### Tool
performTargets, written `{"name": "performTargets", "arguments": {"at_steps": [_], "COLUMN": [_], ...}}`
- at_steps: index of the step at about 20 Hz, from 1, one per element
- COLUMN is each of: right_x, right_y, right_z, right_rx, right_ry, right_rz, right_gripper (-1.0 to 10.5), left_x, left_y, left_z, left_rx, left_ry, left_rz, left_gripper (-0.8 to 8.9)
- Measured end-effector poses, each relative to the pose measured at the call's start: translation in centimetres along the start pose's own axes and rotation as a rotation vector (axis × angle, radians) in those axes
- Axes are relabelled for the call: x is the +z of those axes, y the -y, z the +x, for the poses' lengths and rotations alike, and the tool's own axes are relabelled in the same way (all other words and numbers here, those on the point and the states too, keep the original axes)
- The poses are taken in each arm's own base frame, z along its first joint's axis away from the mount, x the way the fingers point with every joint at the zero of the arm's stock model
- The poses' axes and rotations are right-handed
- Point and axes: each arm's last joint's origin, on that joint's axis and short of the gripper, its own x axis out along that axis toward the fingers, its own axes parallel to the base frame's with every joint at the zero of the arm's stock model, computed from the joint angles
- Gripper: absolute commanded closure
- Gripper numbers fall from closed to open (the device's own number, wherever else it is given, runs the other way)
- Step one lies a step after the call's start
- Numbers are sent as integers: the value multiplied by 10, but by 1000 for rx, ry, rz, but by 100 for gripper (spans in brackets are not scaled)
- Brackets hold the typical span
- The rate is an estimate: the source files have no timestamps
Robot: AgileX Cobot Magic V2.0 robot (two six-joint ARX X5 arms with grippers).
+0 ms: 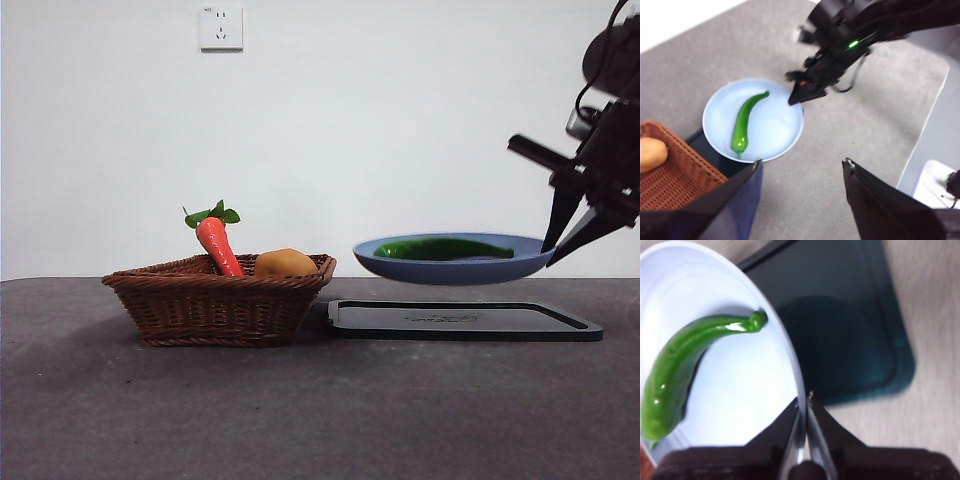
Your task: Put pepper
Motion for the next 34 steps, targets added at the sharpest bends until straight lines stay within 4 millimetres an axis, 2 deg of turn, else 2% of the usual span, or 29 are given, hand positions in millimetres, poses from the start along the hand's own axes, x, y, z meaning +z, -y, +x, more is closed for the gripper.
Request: {"name": "performTargets", "arguments": {"at_steps": [3, 8, 11, 15, 20, 21, 23, 28, 31, 34], "right_x": [7, 6, 7, 8, 5, 4, 4, -9, -34, -76], "right_y": [9, 22, 22, 22, 22, 22, 14, -10, -26, -41], "right_z": [18, 40, 40, 40, 36, 30, 4, -81, -134, -181], "right_rx": [-14, -66, -74, -73, -89, -102, -102, -59, 15, 155], "right_ry": [-9, -36, -24, -21, -46, -44, -9, 116, 171, 152], "right_rz": [20, 45, 42, 30, 2, -13, -60, -169, -254, -363], "right_gripper": [941, 941, 925, 724, 710, 710, 710, 711, 711, 713], "left_x": [-1, -4, -5, -5, -5, -5, -5, -5, -5, -5], "left_y": [2, 2, 2, 2, 2, 2, 2, 2, 2, 2], "left_z": [-10, -12, -12, -12, -12, -12, -12, -12, -12, -12], "left_rx": [0, -8, -8, -8, -8, -8, -8, -8, -8, -8], "left_ry": [7, -21, -22, -26, -25, -25, -25, -25, -25, -25], "left_rz": [1, -4, -5, -5, -5, -5, -5, -5, -5, -5], "left_gripper": [529, 529, 529, 529, 529, 529, 529, 529, 529, 529]}}
